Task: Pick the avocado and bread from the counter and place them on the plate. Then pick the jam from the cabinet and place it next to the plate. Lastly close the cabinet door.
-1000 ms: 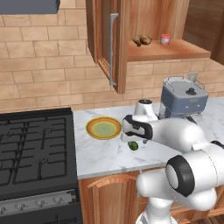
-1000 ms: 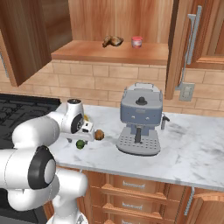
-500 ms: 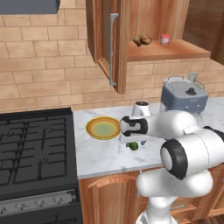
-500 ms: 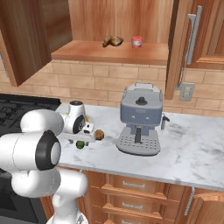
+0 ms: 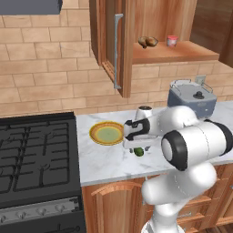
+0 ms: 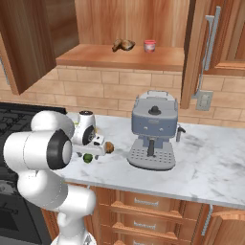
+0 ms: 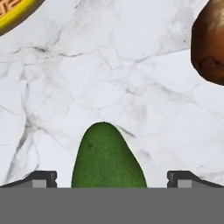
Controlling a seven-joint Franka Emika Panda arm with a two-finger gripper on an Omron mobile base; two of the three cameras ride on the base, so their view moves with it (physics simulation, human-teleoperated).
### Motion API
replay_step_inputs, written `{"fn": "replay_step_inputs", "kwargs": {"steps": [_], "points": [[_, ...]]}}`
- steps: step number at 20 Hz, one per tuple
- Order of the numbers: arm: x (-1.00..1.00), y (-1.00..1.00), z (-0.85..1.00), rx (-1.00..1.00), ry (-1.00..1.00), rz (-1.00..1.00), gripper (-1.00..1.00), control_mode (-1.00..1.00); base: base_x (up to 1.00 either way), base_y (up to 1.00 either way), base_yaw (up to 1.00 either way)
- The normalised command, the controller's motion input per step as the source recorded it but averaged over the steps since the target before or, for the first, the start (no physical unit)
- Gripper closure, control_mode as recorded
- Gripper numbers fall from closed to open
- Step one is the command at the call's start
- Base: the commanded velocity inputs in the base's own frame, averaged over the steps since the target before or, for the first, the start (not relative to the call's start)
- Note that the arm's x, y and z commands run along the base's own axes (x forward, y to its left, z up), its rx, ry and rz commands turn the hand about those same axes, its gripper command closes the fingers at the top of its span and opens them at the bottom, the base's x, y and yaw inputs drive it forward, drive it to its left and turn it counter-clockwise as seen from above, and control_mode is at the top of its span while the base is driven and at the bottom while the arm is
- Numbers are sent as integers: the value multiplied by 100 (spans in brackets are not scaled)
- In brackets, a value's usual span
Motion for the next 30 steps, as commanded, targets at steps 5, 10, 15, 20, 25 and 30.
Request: {"fn": "replay_step_inputs", "kwargs": {"steps": [5, 10, 15, 20, 25, 30], "points": [[0, 3, -23, 0, 0, 1, -100, -100, 0, 0, 0], [0, 6, -22, 0, 0, 0, -100, -100, 0, 0, 0], [0, 3, -22, 0, 0, 0, -100, -100, 0, 0, 0], [-1, 2, -29, 0, 1, 0, 100, -100, 0, 0, 0], [-12, 0, -16, 0, 0, 0, 100, -100, 0, 0, 0], [-4, 23, 17, 0, -8, -1, 100, -100, 0, 0, 0]]}}
